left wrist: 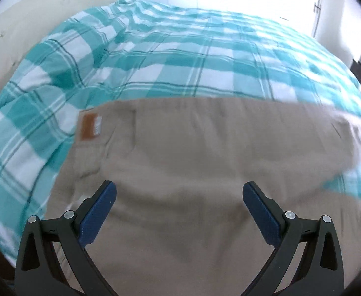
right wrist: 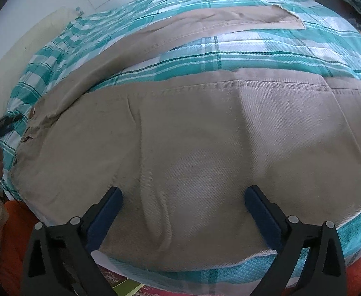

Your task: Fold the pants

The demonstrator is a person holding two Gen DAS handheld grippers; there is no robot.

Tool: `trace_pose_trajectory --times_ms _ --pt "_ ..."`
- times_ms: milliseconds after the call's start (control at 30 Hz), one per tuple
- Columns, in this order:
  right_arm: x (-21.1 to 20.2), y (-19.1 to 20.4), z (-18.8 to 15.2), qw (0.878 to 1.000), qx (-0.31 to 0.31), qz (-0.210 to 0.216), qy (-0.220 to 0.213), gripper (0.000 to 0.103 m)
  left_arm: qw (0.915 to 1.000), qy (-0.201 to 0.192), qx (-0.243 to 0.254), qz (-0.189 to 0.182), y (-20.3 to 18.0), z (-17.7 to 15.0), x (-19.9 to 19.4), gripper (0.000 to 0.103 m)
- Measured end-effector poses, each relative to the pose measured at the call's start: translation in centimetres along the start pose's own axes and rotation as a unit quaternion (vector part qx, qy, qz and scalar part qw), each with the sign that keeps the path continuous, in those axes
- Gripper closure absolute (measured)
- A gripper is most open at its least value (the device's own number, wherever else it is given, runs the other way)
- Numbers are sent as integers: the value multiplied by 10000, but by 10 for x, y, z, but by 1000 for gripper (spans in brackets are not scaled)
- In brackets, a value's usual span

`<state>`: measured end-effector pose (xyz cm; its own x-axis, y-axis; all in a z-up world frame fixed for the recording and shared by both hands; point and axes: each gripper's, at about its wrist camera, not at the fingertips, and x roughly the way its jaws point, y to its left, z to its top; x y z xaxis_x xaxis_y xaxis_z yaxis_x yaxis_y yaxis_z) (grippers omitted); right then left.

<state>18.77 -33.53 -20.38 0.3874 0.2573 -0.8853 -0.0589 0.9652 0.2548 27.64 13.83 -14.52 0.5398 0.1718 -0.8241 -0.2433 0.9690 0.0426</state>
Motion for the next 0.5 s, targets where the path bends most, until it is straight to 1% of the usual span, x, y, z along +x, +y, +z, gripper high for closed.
trace_pose_trajectory --times_ms 33,100,167,200,233,267,300,333,400,500 --pt "0 0 0 10000 0 6 1 4 10000 21 19 8 -4 3 14 1" --pt "0 -1 1 10000 -8 4 36 4 9996 65 213 180 -11 0 39 1" --pt "-1 0 3 9999 -16 -35 129 4 9971 250 589 410 -19 -16 69 1" --pt "-2 1 4 9998 -8 -61 182 4 9961 376 704 375 -19 -28 83 1" --pt "-4 2 6 9996 28 -98 265 4 9973 276 633 256 -16 -36 85 1" --pt "-6 3 7 9994 81 -118 328 4 9989 54 457 97 -10 -41 81 1" --pt "-13 3 9 9989 229 -85 405 4 9993 16 373 4 -6 -42 80 1" --pt "-17 4 10 9985 330 -5 440 4 9993 74 359 -17 -6 -40 81 1" --pt "-30 13 21 9949 642 402 664 4 9992 58 397 17 -7 -39 82 1" --pt "-40 43 47 9896 603 860 979 4 9993 -2 379 2 -7 -38 83 1"
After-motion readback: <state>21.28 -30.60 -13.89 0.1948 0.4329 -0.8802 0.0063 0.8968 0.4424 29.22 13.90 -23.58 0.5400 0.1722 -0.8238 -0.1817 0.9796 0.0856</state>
